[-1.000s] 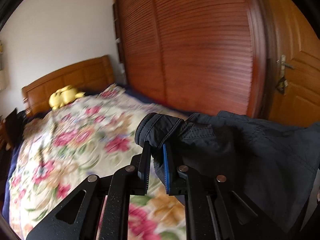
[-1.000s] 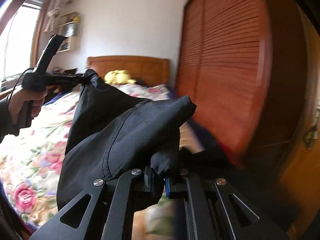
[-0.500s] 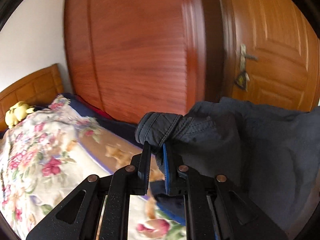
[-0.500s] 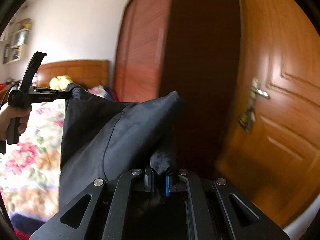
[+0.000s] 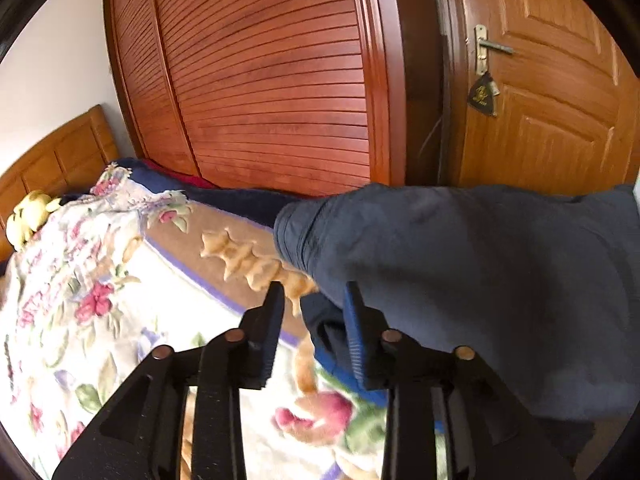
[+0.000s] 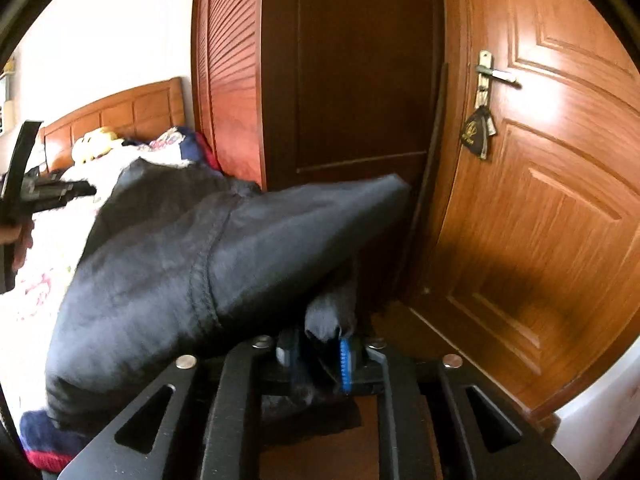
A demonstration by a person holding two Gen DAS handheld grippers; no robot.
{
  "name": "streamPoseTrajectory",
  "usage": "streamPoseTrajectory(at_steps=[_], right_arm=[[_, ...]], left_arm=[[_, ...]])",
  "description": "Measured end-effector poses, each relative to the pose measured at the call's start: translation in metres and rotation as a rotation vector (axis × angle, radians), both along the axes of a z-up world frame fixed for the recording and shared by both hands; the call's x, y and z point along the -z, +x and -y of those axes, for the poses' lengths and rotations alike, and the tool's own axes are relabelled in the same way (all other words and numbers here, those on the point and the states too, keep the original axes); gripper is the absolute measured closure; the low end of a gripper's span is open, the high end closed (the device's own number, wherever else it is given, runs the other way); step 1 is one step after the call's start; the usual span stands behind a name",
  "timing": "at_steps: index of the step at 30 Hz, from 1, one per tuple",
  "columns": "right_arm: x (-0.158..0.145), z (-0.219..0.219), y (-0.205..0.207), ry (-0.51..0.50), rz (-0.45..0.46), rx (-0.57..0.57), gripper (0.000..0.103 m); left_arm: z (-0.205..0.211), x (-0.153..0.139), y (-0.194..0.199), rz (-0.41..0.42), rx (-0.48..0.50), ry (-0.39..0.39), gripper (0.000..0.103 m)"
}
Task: Fold large clothes
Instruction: 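Carry the jacket bundle with both grippers onto the folded clothes stack, then open both grippers and release the jacket on the stack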
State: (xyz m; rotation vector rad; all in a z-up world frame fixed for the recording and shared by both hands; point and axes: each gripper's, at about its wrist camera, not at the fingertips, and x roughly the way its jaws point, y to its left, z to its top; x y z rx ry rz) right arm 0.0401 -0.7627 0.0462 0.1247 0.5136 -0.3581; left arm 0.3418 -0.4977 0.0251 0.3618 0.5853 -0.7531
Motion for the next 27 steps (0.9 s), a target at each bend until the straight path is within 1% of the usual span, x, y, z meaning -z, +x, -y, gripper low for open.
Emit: streamPoseTrajectory(at_steps=[1, 2, 3, 4, 7, 8, 9, 12, 14, 17, 20, 23, 27], right_arm=[[0.002, 0.006, 0.001, -0.006, 0.008, 0.005, 0.08], [0.006, 0.012, -0.002, -0.02, 0.015, 0.019, 0.074], [0.001, 0.006, -0.005, -0.04, 0.02, 0.037, 0.067], [0.005, 0.006, -0.012, -0.06, 0.028, 0.056, 0.064], [-0.01, -0.004, -0.021, -0.108, 0.06, 0.082, 0.053], [-0.014, -0.011, -0.026, -0.123, 0.073, 0.09, 0.046], [-0.021, -0.02, -0.036, -0.13, 0.085, 0.088, 0.042], [-0.024, -0.037, -0.033, -0.136, 0.09, 0.038, 0.04], [-0.021, -0.047, -0.023, -0.134, 0.068, -0.012, 0.04], [-0.009, -0.049, -0.003, -0.106, 0.019, -0.036, 0.04], [0.008, -0.039, 0.014, -0.043, -0.029, -0.039, 0.04], [0.027, -0.02, 0.037, 0.017, -0.082, -0.03, 0.04], [0.038, -0.007, 0.038, 0.09, -0.062, -0.01, 0.04]], left_arm=[[-0.004, 0.001, -0.003, -0.003, 0.005, -0.007, 0.071], [-0.01, 0.002, -0.006, -0.007, 0.01, -0.011, 0.071], [-0.016, 0.003, -0.01, -0.012, 0.017, -0.019, 0.07], [-0.021, 0.005, -0.014, -0.018, 0.022, -0.025, 0.067], [-0.041, 0.01, -0.028, -0.04, 0.042, -0.035, 0.067], [-0.046, 0.012, -0.03, -0.043, 0.045, -0.037, 0.067], [-0.053, 0.014, -0.034, -0.046, 0.049, -0.038, 0.067], [-0.072, 0.019, -0.045, -0.07, 0.059, -0.053, 0.067], [-0.085, 0.022, -0.051, -0.076, 0.055, -0.06, 0.067], [-0.104, 0.027, -0.062, -0.084, 0.048, -0.066, 0.067], [-0.121, 0.029, -0.071, -0.086, 0.045, -0.072, 0.067], [-0.136, 0.032, -0.078, -0.085, 0.028, -0.084, 0.067], [-0.151, 0.04, -0.089, -0.088, 0.003, -0.089, 0.067]])
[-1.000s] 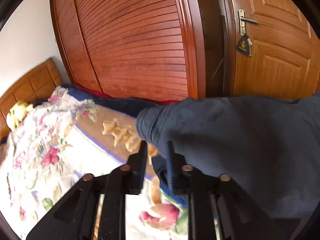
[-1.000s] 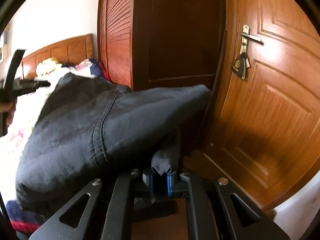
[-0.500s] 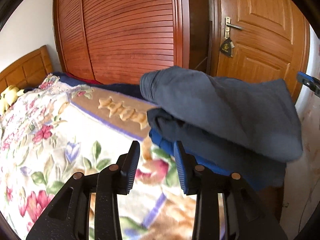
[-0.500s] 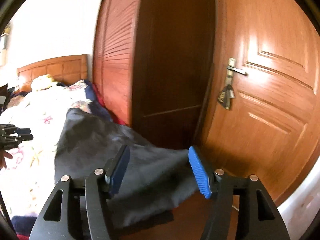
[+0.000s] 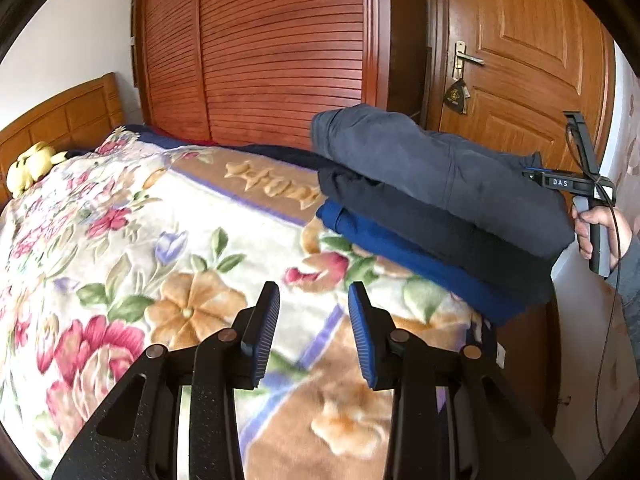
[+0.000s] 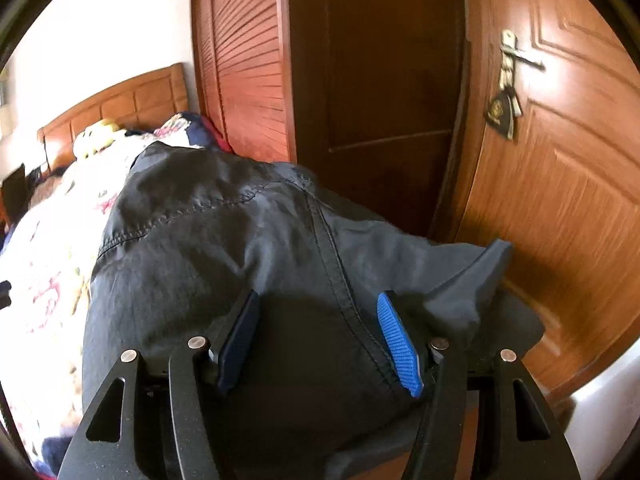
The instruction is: Fold large clothes
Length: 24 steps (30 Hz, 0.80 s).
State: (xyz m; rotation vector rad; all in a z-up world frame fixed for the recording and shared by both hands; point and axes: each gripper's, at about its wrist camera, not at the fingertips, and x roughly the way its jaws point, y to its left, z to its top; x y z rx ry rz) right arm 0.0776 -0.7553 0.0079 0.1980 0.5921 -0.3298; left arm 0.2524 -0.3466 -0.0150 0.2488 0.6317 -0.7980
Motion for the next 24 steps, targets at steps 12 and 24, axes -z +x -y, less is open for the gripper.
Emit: streamPoseTrajectory(at_steps=[12, 24], right_arm=[[-0.02, -0.062, -0.016, -0.096, 0.031, 0.043, 0.038], [-0.02, -0.237, -0.028, -0.091, 0.062, -0.247, 0.022]], left_arm=[[-0.06, 0.002, -0.038, 0.031, -0.075, 0.014, 0.066], [-0.162, -0.005, -0.083, 0.056, -0.32, 0.025, 0.066]])
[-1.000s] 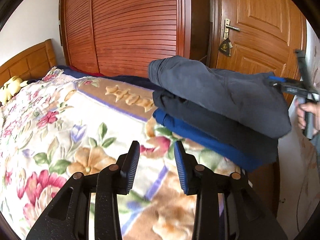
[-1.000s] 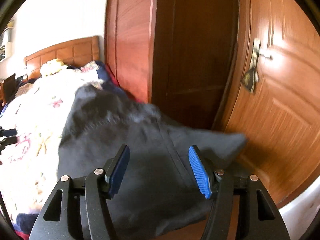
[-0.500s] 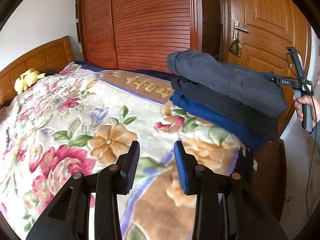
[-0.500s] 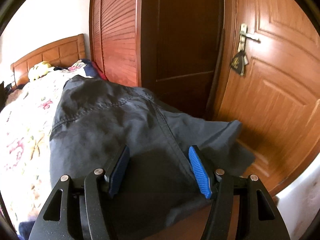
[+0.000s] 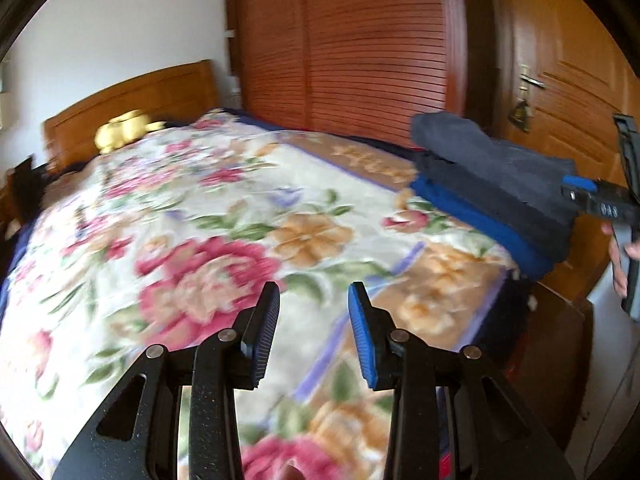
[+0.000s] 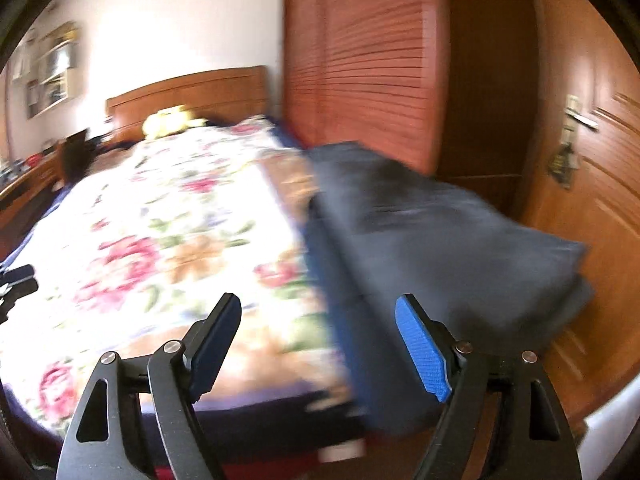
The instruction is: Fold large clothes
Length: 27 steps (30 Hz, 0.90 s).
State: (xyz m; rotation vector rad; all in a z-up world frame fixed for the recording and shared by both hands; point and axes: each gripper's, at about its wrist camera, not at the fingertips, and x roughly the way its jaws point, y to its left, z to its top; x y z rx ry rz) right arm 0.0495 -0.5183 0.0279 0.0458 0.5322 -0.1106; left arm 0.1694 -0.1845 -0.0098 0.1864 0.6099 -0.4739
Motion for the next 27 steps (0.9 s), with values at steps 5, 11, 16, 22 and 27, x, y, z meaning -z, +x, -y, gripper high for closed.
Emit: streamPoseTrajectory(at_steps=[5, 11, 16, 22, 27], right_arm=[[0.01, -0.09, 0.005, 0.019, 0.009, -0.15, 0.022], [0.014, -0.177, 0.01, 0.048, 0.033, -0.301, 0.022], [0.015, -0.226, 0.009, 0.058, 0.05, -0.375, 0.022], [0.015, -0.259, 0.002, 0.06, 0.077, -0.429, 0.022], [0.017, -0.274, -0.008, 0.061, 0.107, -0.453, 0.022]], left_arm=[[-0.054, 0.002, -0.016, 0.006, -0.135, 0.005, 0.066], [-0.113, 0.002, -0.033, -0.001, -0.242, -0.029, 0.066], [-0.155, 0.001, -0.047, 0.011, -0.343, -0.034, 0.066], [-0.188, -0.009, -0.069, 0.044, -0.417, -0.066, 0.066], [-0.204, -0.014, -0.089, 0.07, -0.457, -0.065, 0.066]])
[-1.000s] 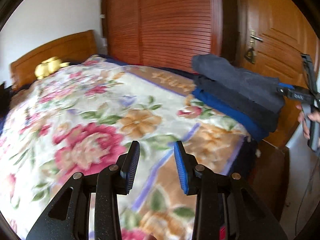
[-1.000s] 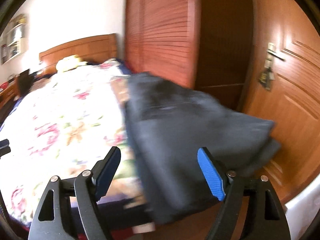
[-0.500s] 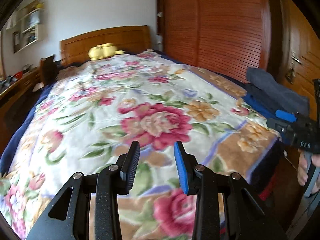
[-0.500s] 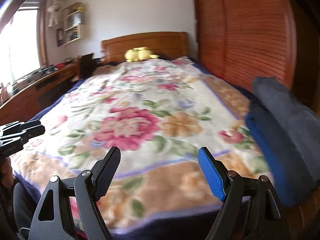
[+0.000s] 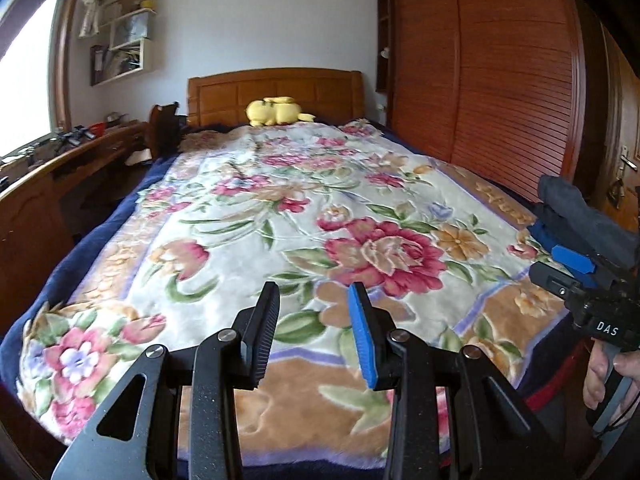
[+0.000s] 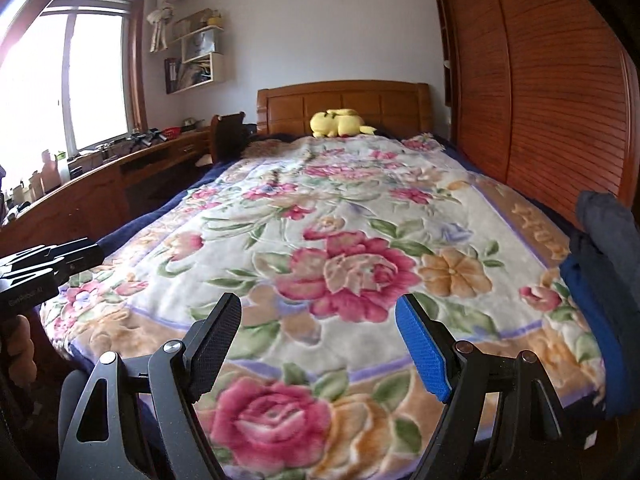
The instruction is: Fold large clothes
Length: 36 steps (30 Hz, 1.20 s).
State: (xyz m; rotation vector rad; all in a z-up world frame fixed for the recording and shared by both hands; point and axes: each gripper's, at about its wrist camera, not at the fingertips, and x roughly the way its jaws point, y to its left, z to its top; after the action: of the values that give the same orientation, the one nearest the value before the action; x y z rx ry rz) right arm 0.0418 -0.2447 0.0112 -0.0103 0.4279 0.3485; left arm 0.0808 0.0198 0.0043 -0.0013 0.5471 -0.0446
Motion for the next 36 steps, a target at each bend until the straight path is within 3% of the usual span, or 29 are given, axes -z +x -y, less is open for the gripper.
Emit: streamPoseTrajectory(at_steps=[16, 36], right_arm=[[0.011, -0.005, -0.01, 0.002, 0.026, 0.004, 0.022], [0.008, -0.01, -0.014, 0.027, 0.031, 0.018, 0.022]], left_arm=[[-0.018, 0.009, -0.02, 0.031, -0.055, -0.059, 0.066], [-0.013, 0.012, -0.022, 0.028, -0.056, -0.035, 0.066]])
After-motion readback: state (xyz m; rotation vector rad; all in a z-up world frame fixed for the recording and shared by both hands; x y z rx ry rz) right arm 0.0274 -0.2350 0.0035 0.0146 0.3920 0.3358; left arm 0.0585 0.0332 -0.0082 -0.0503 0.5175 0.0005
